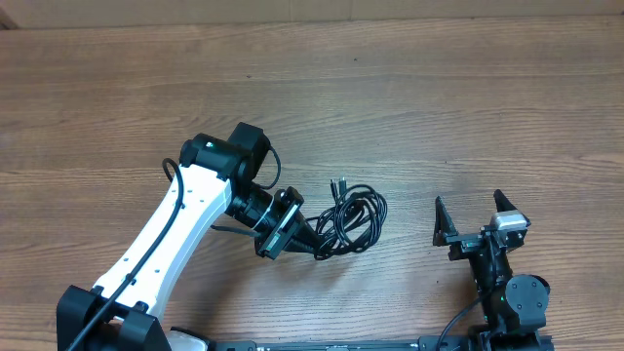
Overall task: Untangle cables
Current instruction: 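Lift the grasped cable bundle with the left gripper toward the center, then open the right gripper and move it toward the held cable bundle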
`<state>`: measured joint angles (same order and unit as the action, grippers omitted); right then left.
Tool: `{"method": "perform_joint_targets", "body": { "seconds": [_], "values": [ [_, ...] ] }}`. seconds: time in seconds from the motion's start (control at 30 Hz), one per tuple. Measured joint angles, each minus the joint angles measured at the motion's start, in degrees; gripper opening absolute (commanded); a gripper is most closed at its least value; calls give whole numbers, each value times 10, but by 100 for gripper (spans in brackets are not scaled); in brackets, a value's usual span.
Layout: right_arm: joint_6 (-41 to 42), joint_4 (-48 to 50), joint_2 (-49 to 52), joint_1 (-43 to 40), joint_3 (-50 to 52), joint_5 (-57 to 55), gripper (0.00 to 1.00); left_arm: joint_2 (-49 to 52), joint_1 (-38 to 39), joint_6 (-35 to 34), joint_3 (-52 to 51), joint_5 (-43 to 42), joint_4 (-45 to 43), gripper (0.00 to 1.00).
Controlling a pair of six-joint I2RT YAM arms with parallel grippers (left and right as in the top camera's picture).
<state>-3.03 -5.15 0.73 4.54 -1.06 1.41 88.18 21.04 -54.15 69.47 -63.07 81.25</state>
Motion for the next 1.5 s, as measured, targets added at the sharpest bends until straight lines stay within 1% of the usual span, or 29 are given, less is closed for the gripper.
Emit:
{"method": "perform_joint_targets", "body": {
  "seconds": [0.13,0.2,0.33,0.47,0.53,0.7,0.8,0.9,0.97,1.1,1.23,1.33,1.43,1.5],
  "values": [
    [2,1,0,0,0,3,100,0,0,-55,0,-23,0,4],
    [22,2,0,0,0,12,100,0,-1,-76,0,-26,0,4],
    [136,-9,0,0,0,51,100,0,-10,-117,0,-25,0,4],
    [262,-52,0,0,-12,109,100,0,-21,-152,0,-18,-3,4],
    [309,-94,-1,0,-35,137,100,0,-24,-165,0,-12,-5,4],
    [412,-239,0,0,-113,203,100,0,-37,-190,0,2,-19,4],
    [456,-269,10,0,-146,235,100,0,-39,-201,0,19,-31,4],
    [497,-267,34,0,-164,276,100,0,-39,-212,0,36,-40,4],
    [522,-247,54,0,-166,308,100,0,-39,-218,0,46,-42,4],
    [558,-181,82,0,-166,347,100,0,-39,-223,0,52,-42,4],
    [593,-103,84,0,-166,358,100,0,-39,-224,0,52,-42,4],
    [637,-50,84,0,-167,361,100,0,-39,-225,0,43,-42,4],
    [690,-55,84,0,-169,362,100,0,-39,-234,0,33,-55,4],
    [734,-90,84,0,-169,363,100,0,-39,-242,0,29,-66,4]
  ]
}}
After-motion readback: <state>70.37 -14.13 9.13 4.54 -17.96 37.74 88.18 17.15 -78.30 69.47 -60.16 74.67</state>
